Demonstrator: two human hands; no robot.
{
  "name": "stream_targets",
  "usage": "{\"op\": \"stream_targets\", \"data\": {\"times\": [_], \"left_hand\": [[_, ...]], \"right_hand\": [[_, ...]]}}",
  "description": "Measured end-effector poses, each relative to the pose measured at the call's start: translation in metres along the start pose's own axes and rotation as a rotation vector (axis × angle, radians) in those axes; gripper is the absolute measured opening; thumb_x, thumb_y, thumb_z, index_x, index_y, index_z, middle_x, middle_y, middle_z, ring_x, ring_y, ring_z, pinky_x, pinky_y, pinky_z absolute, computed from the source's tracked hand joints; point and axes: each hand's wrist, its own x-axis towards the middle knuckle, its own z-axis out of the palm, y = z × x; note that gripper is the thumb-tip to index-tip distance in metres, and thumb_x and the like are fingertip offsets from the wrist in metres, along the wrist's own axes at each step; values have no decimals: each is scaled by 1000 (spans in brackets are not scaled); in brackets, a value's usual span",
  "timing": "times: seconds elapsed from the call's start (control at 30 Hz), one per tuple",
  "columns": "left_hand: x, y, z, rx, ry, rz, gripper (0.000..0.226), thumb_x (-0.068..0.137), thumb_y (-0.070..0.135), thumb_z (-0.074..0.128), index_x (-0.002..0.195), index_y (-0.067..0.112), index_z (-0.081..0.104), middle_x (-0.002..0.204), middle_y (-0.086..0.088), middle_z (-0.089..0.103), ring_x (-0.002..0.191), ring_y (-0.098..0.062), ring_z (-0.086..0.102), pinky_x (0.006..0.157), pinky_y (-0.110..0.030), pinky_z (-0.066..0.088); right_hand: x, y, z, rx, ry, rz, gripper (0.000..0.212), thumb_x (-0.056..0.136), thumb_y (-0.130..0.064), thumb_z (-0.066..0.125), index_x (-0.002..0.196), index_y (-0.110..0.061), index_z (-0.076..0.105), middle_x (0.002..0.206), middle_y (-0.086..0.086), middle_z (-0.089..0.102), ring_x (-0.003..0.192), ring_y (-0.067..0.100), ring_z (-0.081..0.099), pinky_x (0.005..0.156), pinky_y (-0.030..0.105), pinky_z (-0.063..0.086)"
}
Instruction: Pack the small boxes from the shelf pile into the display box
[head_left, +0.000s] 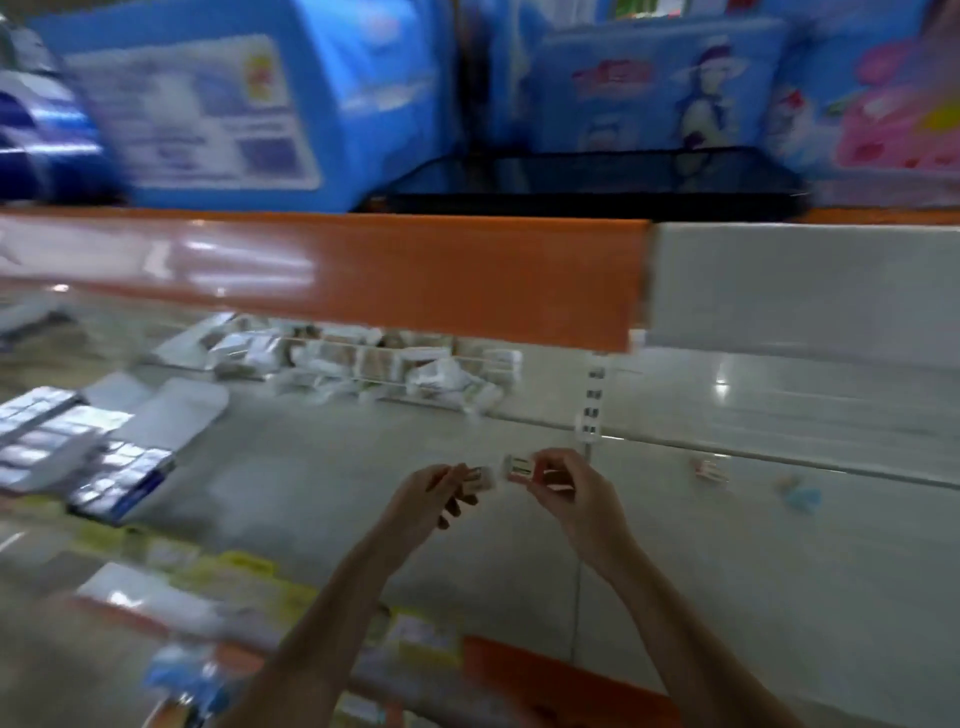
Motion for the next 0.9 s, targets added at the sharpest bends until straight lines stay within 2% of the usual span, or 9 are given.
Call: {"op": "stream_targets", "data": {"times": [0.13,0.27,0.47,0.6,0.67,0.77,0.9], "left_hand": [[-33,-16,-83,-73,128,-51,24,99,21,43,88,11,61,68,-1,64,43,-1,48,41,-15,35],[-63,-37,-178,-131,213,-67,24,98,24,45,95,7,62,70,-2,65,44,0,47,43,-15,35],[-87,-68,-305,-164,327,-88,23,98,24,47,84,10,59,54,6,65,41,-1,46,42,-15,34],[-97,-86,-367,-217,344,-60,25,98,23,47,80,11,61,60,3,61,45,0,48,39,-16,38],[-95,-95,-397,-229,360,-43,25,97,22,49,76,13,60,65,-2,56,47,0,49,39,-16,39],[-88,-107,-438,-239,372,-33,21,96,20,51,78,13,59,67,-4,53,50,-3,49,40,-17,41],[-74,-117,-495,-195,381,-37,16,94,20,53,81,17,63,62,4,61,49,0,49,42,-16,42]], "right_hand": [[-1,-34,85,91,-85,-2,29,80,-2,70,95,-24,59,92,-6,66,84,11,66,74,26,54],[-7,-70,176,136,-148,-35,32,80,-1,69,96,-26,59,92,-7,66,84,5,65,76,28,55],[-10,-125,297,198,-188,-75,31,79,3,68,95,-22,59,91,0,67,82,14,66,76,31,55],[1,-150,352,202,-210,-96,28,80,1,68,99,-17,60,93,4,68,84,21,67,77,36,54],[9,-160,381,199,-229,-109,27,80,1,68,98,-16,60,91,3,68,84,21,66,78,33,54],[21,-175,425,211,-269,-141,27,80,1,68,97,-19,60,90,-3,67,85,13,65,74,17,51],[41,-193,485,201,-327,-184,24,82,-5,69,101,-16,62,93,-5,67,83,5,64,74,18,50]]}}
